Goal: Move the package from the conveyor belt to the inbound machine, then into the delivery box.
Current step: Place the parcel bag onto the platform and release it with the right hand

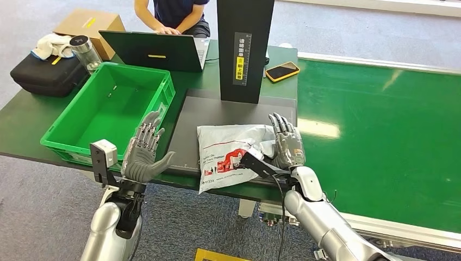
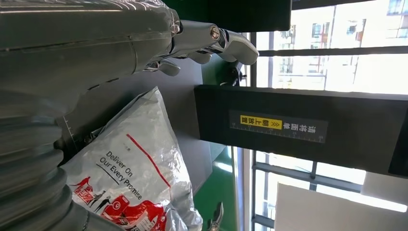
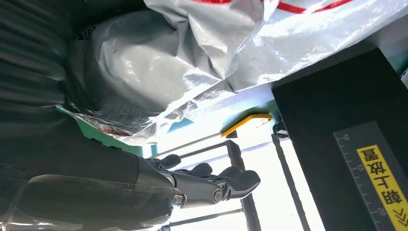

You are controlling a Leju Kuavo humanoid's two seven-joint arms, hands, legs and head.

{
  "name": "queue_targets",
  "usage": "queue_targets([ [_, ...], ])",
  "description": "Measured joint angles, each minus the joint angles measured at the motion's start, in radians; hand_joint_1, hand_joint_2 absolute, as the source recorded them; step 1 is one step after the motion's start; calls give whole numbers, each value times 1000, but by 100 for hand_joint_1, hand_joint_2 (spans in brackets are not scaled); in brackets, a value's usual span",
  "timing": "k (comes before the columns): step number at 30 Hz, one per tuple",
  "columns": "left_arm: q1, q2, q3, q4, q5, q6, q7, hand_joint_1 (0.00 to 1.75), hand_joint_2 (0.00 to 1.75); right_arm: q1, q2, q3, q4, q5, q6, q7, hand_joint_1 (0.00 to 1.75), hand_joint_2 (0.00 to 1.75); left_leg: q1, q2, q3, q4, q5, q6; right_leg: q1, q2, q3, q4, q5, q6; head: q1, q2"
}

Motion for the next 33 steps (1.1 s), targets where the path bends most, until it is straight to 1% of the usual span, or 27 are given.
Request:
queue_targets([
  [6,0,0,-1,0,0,0,0,0,175,6,1,-15,-3,-1,0,-1,0,175,0,0,0,0,0,0,0,0,0,0,0,0,0,0],
  [8,0,0,-1,0,0,0,0,0,175,7,1,-17,-4,-11,4,-8,0,87,0,0,0,0,0,0,0,0,0,0,0,0,0,0],
  [10,0,0,-2,0,0,1,0,0,175,13,1,-27,-13,-63,31,-46,0,0,0,0,0,0,0,0,0,0,0,0,0,0,0,0],
  [12,0,0,-4,1,0,3,-3,0,175,26,1,-47,-37,-157,95,-107,0,0,0,0,0,0,0,0,0,0,0,0,0,0,0,0],
  [14,-2,1,-9,4,0,4,-10,0,175,45,-1,-68,-73,-276,211,-162,0,0,0,0,0,0,0,0,0,0,0,0,0,0,0,0],
  [16,-6,2,-14,11,0,4,-18,0,175,67,-4,-86,-114,-405,359,-197,0,0,0,0,0,0,0,0,0,0,-1,0,0,0,0,0],
  [18,-12,4,-17,18,2,2,-22,0,175,89,-6,-107,-149,-561,544,-217,0,0,0,0,0,0,0,0,0,0,-1,0,0,0,0,0],
  [20,-19,6,-19,25,14,-7,-25,0,175,114,-8,-136,-182,-742,757,-237,0,87,0,0,0,0,0,0,0,0,-1,0,0,0,0,0],
  [22,-24,8,-19,30,31,-17,-26,0,175,144,-10,-170,-218,-883,905,-253,0,175,0,0,0,0,0,0,0,0,-1,0,0,0,0,0],
  [23,-24,9,-19,32,36,-19,-26,0,175,161,-10,-185,-237,-927,942,-257,0,175,0,0,0,0,0,0,0,0,-1,0,0,0,0,0],
  [25,-23,12,-19,33,37,-18,-24,0,175,196,-12,-214,-279,-975,968,-258,0,175,0,0,0,0,0,0,0,0,-1,0,0,0,0,0],
  [30,0,14,-19,22,15,-15,-5,0,175,282,-19,-271,-381,-990,966,-242,0,175,0,0,-1,0,0,0,0,0,-1,0,0,0,0,0],
  [33,7,14,-19,12,5,-14,3,0,175,316,-19,-292,-424,-986,964,-234,0,175,0,0,-1,0,0,0,0,0,-1,0,0,0,0,0],
])
